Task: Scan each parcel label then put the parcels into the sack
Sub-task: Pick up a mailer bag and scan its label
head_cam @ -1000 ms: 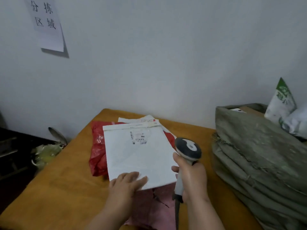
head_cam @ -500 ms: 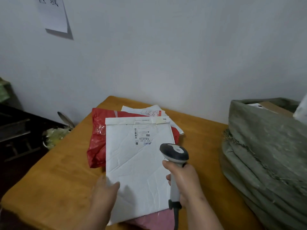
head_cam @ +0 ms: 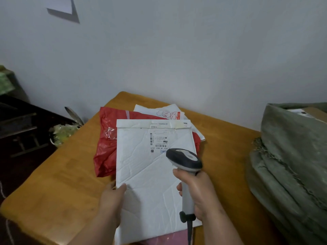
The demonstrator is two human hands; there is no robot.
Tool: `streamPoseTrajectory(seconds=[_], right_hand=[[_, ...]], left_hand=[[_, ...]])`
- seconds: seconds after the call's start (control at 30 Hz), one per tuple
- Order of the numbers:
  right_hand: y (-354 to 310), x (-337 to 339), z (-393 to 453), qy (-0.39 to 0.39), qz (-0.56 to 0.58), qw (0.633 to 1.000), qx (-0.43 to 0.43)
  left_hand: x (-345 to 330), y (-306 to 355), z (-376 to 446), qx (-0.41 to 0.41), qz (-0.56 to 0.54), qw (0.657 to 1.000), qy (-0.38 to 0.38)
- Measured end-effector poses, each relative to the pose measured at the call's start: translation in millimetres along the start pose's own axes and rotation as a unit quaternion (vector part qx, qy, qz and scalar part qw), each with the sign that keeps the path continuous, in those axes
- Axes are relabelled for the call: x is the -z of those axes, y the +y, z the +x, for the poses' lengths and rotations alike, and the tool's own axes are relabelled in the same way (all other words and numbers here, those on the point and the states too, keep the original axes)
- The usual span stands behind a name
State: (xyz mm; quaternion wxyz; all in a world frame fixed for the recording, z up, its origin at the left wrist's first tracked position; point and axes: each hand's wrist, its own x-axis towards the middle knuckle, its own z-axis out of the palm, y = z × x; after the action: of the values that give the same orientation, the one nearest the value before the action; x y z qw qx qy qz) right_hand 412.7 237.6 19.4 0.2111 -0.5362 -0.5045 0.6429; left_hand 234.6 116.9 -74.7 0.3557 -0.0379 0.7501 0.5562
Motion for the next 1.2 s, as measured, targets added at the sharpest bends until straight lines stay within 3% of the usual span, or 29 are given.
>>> streamPoseTrajectory(seconds=[1.2], right_hand=[[-6,3,3,-0.003,-0.028,1.000,-0.014]], left_hand=[[-3,-2,14,-0.009,0.030,0.999,0.013]])
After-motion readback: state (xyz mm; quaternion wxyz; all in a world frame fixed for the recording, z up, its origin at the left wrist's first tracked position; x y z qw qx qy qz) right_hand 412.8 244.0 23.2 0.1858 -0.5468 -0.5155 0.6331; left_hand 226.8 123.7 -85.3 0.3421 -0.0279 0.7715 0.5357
